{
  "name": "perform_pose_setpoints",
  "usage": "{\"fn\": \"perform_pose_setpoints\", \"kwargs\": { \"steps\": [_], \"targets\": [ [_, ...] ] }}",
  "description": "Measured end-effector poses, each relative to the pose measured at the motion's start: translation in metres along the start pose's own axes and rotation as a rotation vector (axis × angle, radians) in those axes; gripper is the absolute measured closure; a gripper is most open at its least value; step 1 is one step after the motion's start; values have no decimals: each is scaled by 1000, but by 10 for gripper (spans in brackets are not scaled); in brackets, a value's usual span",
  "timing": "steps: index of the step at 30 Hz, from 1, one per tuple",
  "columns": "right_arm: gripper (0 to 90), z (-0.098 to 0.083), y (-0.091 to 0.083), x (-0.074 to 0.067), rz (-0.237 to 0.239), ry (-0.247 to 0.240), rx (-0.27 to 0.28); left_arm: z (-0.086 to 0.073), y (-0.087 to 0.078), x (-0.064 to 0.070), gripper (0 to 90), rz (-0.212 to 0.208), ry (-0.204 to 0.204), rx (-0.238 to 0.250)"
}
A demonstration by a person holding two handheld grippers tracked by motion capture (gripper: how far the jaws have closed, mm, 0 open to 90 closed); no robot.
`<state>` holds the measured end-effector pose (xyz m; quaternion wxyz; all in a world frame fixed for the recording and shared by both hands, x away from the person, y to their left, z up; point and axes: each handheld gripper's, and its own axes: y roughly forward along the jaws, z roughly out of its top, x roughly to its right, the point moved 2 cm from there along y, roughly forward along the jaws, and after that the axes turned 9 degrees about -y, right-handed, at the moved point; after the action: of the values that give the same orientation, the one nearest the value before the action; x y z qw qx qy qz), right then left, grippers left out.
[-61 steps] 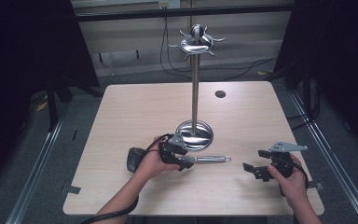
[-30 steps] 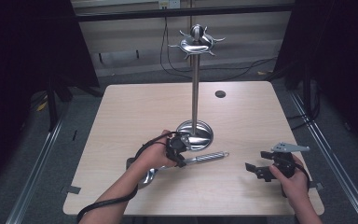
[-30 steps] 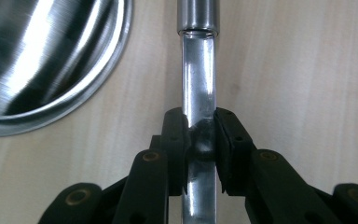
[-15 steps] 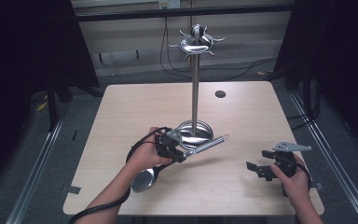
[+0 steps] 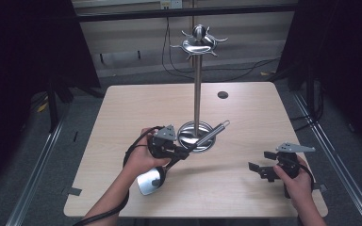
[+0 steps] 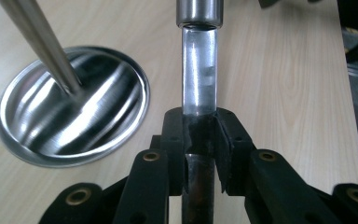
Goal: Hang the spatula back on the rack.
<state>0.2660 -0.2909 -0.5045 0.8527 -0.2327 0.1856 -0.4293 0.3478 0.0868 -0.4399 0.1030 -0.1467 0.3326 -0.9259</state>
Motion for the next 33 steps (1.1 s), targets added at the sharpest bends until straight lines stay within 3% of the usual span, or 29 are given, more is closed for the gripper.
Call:
{"fn": "perform_pose_setpoints", "kwargs": {
  "steps": [9,10,22,33],
  "targets": [
    [85,1,-2,0,-3,7,14,3,-18,4,755,22,4,92],
    [85,1,-3,0,3,11,19,4,-23,5,755,19,-4,124],
    [85,1,-3,1,0,19,26,4,-43,6,754,15,-9,248],
    [87,2,-3,0,-5,12,15,6,-48,11,754,29,-23,313]
  ]
}}
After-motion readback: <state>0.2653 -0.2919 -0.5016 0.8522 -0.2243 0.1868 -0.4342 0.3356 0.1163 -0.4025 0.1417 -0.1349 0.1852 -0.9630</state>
